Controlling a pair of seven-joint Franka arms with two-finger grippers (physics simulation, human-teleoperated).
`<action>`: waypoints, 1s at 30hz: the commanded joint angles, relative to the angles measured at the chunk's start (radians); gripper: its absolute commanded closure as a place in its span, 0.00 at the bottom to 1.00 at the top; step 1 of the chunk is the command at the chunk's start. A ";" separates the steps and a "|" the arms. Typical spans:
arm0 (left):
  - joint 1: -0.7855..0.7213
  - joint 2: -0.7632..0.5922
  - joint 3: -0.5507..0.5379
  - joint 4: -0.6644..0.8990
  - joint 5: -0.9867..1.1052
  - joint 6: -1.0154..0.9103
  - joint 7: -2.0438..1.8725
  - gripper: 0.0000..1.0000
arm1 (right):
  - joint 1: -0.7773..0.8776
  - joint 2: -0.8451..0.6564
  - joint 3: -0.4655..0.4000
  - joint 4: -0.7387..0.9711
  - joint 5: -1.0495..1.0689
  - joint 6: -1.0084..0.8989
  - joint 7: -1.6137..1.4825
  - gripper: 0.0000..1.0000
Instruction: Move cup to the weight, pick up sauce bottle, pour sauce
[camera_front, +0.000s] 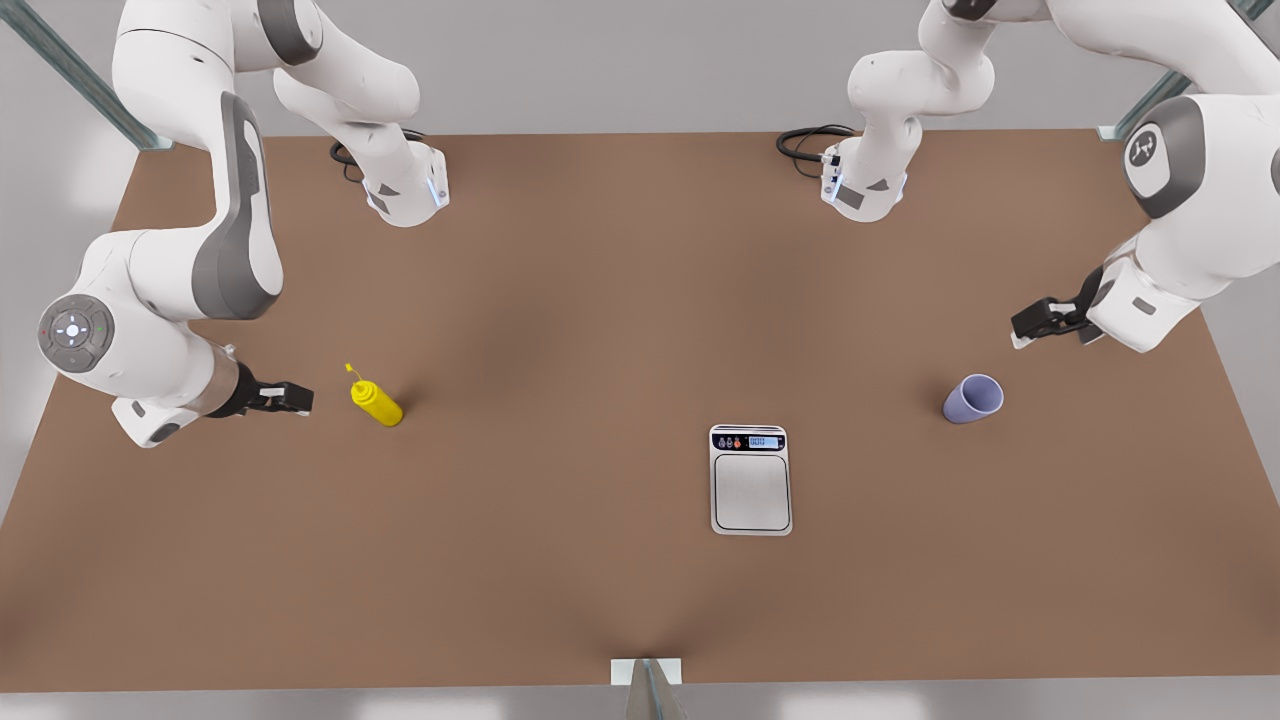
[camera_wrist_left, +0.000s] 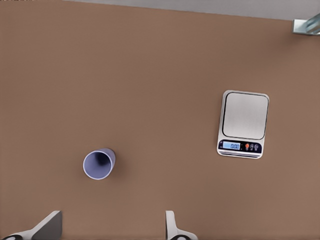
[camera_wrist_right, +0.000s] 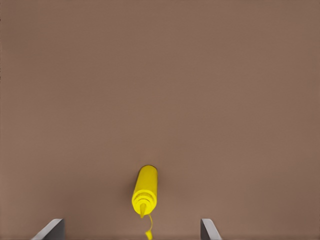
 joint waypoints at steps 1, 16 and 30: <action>0.000 0.001 0.000 0.000 -0.001 -0.002 0.000 0.00 | -0.004 0.001 0.002 0.000 0.009 -0.005 -0.005 0.00; 0.164 0.080 0.064 -0.666 0.015 0.641 0.120 0.00 | -0.394 0.053 0.003 0.020 0.545 -0.341 -1.646 0.00; 0.184 0.223 0.066 -0.658 0.016 0.712 0.120 0.00 | -0.598 0.380 0.002 -0.110 0.767 -0.353 -2.295 0.00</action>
